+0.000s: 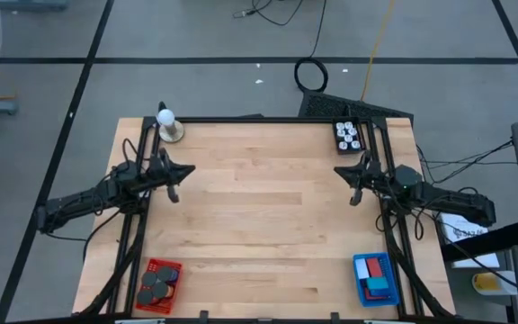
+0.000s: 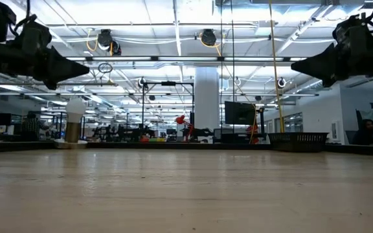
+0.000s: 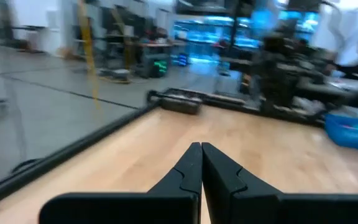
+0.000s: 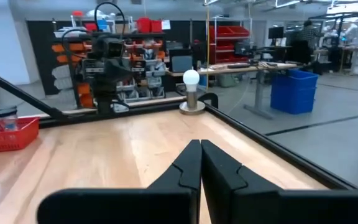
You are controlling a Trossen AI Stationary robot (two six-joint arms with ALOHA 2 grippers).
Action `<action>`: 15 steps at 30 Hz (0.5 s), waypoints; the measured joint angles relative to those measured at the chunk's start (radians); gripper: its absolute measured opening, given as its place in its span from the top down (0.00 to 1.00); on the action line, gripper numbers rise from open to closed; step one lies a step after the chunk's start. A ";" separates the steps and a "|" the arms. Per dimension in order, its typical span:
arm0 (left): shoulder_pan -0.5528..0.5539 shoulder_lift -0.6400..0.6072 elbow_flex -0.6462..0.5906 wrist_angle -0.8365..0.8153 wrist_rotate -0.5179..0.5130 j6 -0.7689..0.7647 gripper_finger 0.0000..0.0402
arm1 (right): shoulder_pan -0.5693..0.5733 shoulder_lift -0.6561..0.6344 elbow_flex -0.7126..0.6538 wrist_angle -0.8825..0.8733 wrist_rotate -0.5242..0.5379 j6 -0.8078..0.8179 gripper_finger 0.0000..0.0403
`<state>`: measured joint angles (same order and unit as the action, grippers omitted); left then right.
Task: Pick & Place Office items
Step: Return to Home Position
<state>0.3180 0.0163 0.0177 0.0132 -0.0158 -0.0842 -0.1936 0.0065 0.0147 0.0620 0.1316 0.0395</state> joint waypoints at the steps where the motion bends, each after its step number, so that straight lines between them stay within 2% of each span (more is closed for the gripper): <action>1: -0.001 0.000 -0.001 -0.001 0.026 0.010 0.99 | 0.002 0.001 0.000 0.001 0.001 -0.001 1.00; 4: -0.001 -0.001 -0.001 0.000 0.041 0.037 0.99 | -0.002 0.006 0.000 0.004 0.002 -0.003 1.00; 9: -0.001 0.010 -0.002 0.004 0.041 -0.055 0.99 | -0.008 0.005 0.000 0.012 -0.001 -0.078 1.00; 15: 0.000 0.010 -0.002 0.005 0.042 -0.053 0.99 | -0.008 0.005 -0.001 0.029 -0.001 -0.078 0.99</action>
<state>0.3176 0.0261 0.0158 0.0181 0.0257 -0.1375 -0.2012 0.0113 0.0139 0.0910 0.1310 -0.0385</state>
